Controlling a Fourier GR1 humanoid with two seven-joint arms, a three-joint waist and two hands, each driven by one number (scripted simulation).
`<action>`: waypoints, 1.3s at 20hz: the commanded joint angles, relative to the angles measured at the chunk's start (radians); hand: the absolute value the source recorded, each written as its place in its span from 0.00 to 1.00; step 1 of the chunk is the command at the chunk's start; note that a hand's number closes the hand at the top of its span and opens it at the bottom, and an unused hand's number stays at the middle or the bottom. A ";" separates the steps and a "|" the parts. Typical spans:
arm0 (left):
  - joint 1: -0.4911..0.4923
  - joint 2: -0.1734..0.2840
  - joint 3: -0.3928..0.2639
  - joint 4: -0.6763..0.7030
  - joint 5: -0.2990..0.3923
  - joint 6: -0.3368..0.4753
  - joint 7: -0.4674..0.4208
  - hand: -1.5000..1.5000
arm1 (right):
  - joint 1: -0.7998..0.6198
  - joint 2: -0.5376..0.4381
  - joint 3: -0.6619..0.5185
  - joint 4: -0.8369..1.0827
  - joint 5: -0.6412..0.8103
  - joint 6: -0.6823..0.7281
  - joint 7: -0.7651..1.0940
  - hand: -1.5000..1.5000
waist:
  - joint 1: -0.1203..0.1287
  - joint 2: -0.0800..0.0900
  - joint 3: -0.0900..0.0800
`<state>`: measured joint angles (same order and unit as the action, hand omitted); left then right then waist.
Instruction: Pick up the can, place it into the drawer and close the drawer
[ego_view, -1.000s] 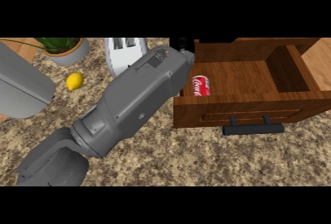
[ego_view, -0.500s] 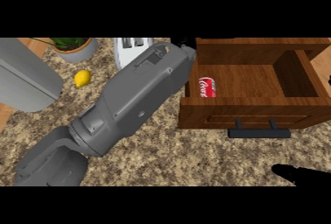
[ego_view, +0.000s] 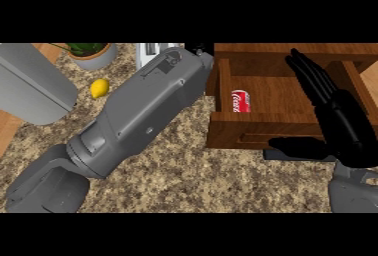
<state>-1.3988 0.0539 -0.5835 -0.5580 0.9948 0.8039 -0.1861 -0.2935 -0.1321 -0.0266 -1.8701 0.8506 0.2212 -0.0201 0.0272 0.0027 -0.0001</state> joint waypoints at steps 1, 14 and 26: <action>0.039 0.007 -0.008 -0.051 -0.028 0.034 0.025 0.00 | -0.074 0.010 0.086 0.170 0.143 -0.093 -0.030 0.00 | 0.003 -0.003 0.000; 0.108 0.202 0.007 -0.261 -0.071 0.032 0.172 0.00 | -0.307 0.021 0.053 0.794 0.353 -0.401 -0.062 0.00 | 0.030 -0.001 0.001; 0.233 0.317 -0.002 -0.427 -0.141 0.033 0.228 0.00 | -0.507 -0.010 -0.051 1.235 0.416 -0.704 -0.120 0.00 | 0.033 0.005 0.001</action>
<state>-1.2052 0.3335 -0.5857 -0.9164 0.8696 0.8231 0.0193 -0.7698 -0.1511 -0.0444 -0.7733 1.2638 -0.3907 -0.1313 0.0555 -0.0076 -0.0144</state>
